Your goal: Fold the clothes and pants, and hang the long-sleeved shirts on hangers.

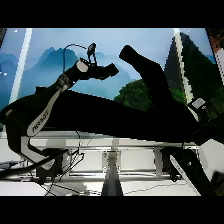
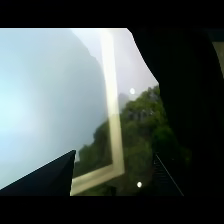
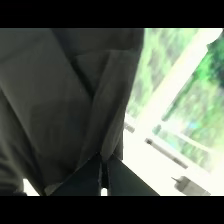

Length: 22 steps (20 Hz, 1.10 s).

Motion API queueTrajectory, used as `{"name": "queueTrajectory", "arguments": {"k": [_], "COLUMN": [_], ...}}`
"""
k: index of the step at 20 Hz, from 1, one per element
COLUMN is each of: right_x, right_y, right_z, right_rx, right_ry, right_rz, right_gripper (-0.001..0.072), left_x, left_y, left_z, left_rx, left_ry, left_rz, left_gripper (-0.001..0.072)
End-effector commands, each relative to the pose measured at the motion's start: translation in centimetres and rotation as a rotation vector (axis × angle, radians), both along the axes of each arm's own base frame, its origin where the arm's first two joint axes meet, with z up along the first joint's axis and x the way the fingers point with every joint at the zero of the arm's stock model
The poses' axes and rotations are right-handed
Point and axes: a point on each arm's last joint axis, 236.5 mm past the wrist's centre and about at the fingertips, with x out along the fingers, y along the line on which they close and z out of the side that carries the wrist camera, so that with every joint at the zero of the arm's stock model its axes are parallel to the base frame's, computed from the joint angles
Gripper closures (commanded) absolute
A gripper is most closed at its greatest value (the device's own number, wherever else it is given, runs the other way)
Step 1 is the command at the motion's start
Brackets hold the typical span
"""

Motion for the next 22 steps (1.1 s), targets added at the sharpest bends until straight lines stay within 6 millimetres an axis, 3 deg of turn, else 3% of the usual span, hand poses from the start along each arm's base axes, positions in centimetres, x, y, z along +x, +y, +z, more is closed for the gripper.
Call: {"name": "queueTrajectory", "arguments": {"k": [1,5,10,13,16,18,22], "right_x": [2.3,3.5,3.7,3.5,3.0,3.0,3.0], "right_y": [0.2,1.0,1.2,1.7,1.6,1.7,1.7], "right_z": [1.4,2.0,2.1,1.9,1.5,1.5,1.6], "right_rx": [-0.001,0.025,0.032,0.052,0.053,0.054,0.054], "right_ry": [-0.121,-0.177,-0.186,-0.175,-0.150,-0.150,-0.151], "right_rz": [0.029,0.053,0.051,0.059,0.055,0.056,0.056], "right_gripper": [0.0687,0.0687,0.0687,0.0687,0.0687,0.0687,0.0687], "left_x": [-1.9,-4.0,-6.3,-6.8,-7.2,-7.3,-8.0], "left_y": [-3.3,-8.4,-17.3,-20.7,-22.5,-22.8,-23.2], "left_z": [-0.9,-1.5,-0.4,-2.3,-4.2,-5.0,-5.9], "left_rx": [-0.057,-0.087,-0.159,-0.190,-0.208,-0.209,-0.213], "left_ry": [0.056,0.069,0.033,0.071,0.126,0.136,0.173], "left_rz": [-0.032,-0.112,-0.253,-0.263,-0.269,-0.281,-0.277], "left_gripper": [0.0133,0.0112,0.0110,0.0111,0.0114,0.0157,0.0161]}}
